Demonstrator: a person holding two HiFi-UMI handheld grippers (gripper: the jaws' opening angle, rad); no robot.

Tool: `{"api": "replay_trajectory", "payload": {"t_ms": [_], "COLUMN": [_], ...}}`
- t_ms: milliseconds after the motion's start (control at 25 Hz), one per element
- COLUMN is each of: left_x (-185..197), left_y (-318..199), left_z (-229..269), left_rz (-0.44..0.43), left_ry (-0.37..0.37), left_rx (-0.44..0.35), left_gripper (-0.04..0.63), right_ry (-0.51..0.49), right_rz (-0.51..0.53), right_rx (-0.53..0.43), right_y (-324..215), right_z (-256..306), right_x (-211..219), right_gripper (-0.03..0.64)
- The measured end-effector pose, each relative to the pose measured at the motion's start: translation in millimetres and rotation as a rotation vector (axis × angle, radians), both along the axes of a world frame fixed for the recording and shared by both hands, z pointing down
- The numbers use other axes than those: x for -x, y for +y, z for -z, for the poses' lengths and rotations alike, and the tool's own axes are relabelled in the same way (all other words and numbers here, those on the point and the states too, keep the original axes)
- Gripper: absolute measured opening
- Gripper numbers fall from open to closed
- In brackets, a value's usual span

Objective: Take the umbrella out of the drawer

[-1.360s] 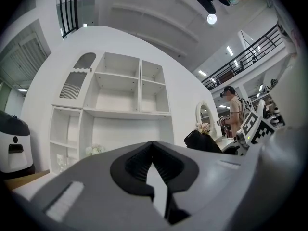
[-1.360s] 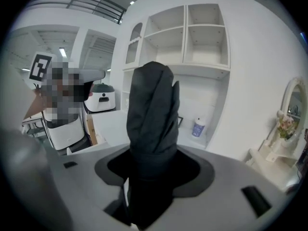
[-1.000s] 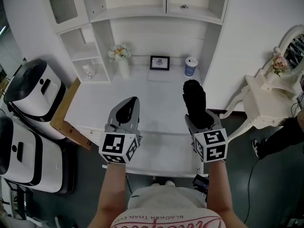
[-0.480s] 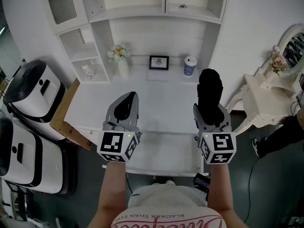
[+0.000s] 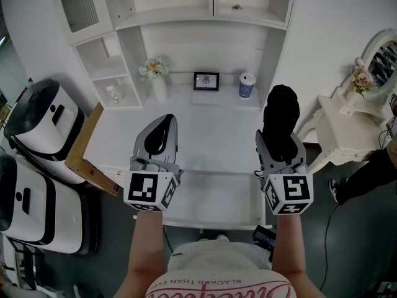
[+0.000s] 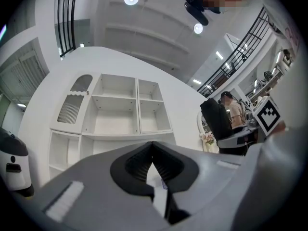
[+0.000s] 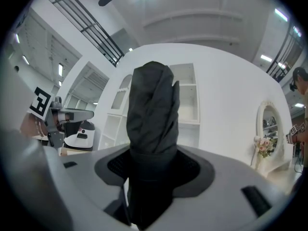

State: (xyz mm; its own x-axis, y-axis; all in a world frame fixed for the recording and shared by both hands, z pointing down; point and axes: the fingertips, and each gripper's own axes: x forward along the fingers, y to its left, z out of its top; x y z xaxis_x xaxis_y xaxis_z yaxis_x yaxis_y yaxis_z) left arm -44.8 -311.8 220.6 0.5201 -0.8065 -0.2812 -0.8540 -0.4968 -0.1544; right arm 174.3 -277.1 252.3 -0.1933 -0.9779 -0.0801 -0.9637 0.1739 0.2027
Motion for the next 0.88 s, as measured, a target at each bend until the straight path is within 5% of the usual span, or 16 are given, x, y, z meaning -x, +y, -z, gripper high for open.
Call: {"api": "replay_trajectory", "payload": {"t_ms": [880], "left_x": [-2.9], "left_y": [3.0], "left_z": [4.1], "left_rz": [0.007], "left_ry": [-0.036], "left_rx": [-0.011], "left_gripper": [0.009], "right_ry": [0.013], "right_rz": [-0.01], "right_rx": [-0.014], "right_y": [2.9], "right_z": [11.8], "right_x": [-7.2], "right_gripper": [0.239]}}
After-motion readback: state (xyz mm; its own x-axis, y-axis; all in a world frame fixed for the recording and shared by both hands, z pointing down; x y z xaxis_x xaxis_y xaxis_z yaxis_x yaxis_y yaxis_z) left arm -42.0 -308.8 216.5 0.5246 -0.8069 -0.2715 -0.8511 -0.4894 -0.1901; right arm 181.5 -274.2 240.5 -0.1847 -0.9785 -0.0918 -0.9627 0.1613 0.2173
